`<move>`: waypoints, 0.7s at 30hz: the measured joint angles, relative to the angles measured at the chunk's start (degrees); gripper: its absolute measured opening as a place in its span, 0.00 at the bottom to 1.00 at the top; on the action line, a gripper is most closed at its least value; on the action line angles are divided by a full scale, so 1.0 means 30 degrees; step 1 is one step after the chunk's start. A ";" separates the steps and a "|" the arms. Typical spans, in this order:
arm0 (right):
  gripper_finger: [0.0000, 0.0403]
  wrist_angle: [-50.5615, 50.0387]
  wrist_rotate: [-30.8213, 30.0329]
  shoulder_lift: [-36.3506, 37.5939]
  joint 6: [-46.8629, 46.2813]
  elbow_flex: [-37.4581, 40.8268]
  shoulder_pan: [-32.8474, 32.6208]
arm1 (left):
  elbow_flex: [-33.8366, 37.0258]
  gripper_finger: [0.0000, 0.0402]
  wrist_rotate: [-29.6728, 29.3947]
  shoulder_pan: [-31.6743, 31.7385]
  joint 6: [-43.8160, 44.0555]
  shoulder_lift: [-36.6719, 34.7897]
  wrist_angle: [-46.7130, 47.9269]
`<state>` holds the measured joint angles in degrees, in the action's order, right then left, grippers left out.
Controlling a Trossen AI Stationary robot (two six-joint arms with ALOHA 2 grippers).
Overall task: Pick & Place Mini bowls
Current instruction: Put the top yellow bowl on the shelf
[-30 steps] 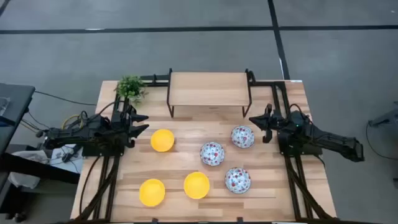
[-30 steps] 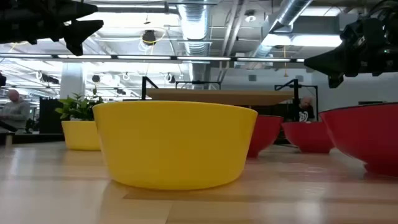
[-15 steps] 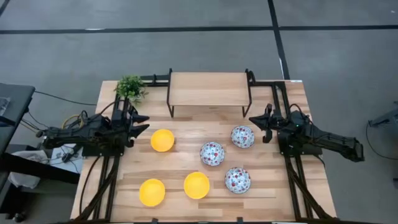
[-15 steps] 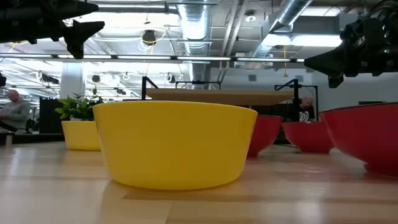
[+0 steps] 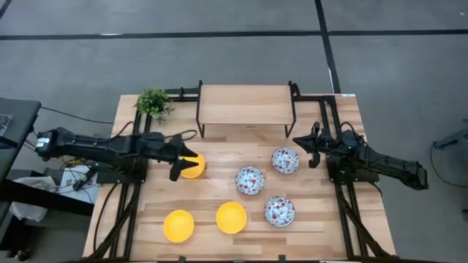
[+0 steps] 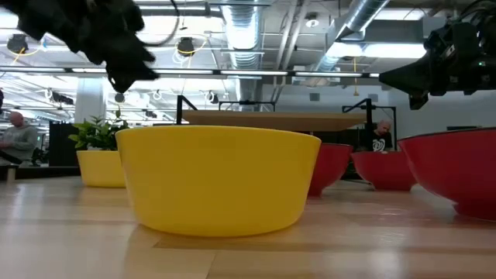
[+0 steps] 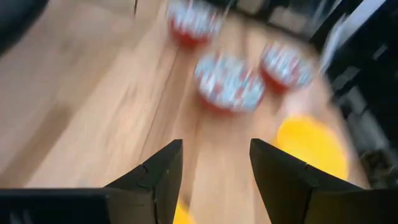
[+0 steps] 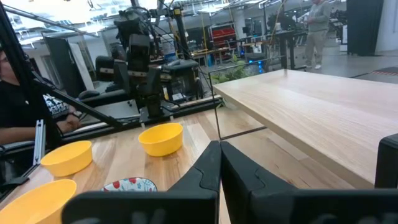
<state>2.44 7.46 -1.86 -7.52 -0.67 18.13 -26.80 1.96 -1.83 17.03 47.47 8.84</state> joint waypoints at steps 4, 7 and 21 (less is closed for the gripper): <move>0.00 -0.0018 0.0000 0.0000 -0.0002 0.0000 -0.0002 | -0.1991 0.46 0.0007 0.0007 0.0624 0.1407 0.4854; 0.00 -0.0087 0.0000 -0.0003 0.0003 0.0000 -0.0006 | -0.2936 0.46 0.0007 0.0015 0.1252 0.1361 0.7620; 0.00 -0.0087 -0.0006 -0.0002 0.0164 0.0000 0.0000 | -0.3307 0.46 -0.0118 0.2157 0.3349 -0.1196 1.2982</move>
<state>2.17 7.45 -1.86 -7.03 -0.67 18.13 -36.72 1.60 4.64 27.07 43.88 47.78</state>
